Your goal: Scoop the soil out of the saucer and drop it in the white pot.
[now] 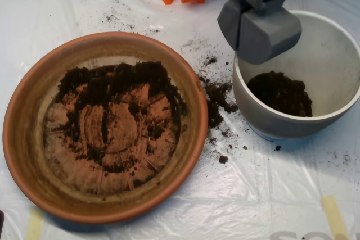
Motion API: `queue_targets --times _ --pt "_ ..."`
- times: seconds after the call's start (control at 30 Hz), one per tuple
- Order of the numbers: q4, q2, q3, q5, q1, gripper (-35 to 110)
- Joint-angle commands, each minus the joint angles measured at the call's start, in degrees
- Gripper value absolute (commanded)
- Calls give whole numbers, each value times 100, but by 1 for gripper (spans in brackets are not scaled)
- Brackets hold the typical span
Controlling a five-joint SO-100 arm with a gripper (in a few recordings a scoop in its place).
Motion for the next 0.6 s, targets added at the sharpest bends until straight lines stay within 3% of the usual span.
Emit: queue_targets --times 0.0,0.13,0.57 --pt "-35 149 -475 -141 -352 11" --pt "167 -97 -589 -264 -562 36" --pt "26 308 -229 -44 -475 40"
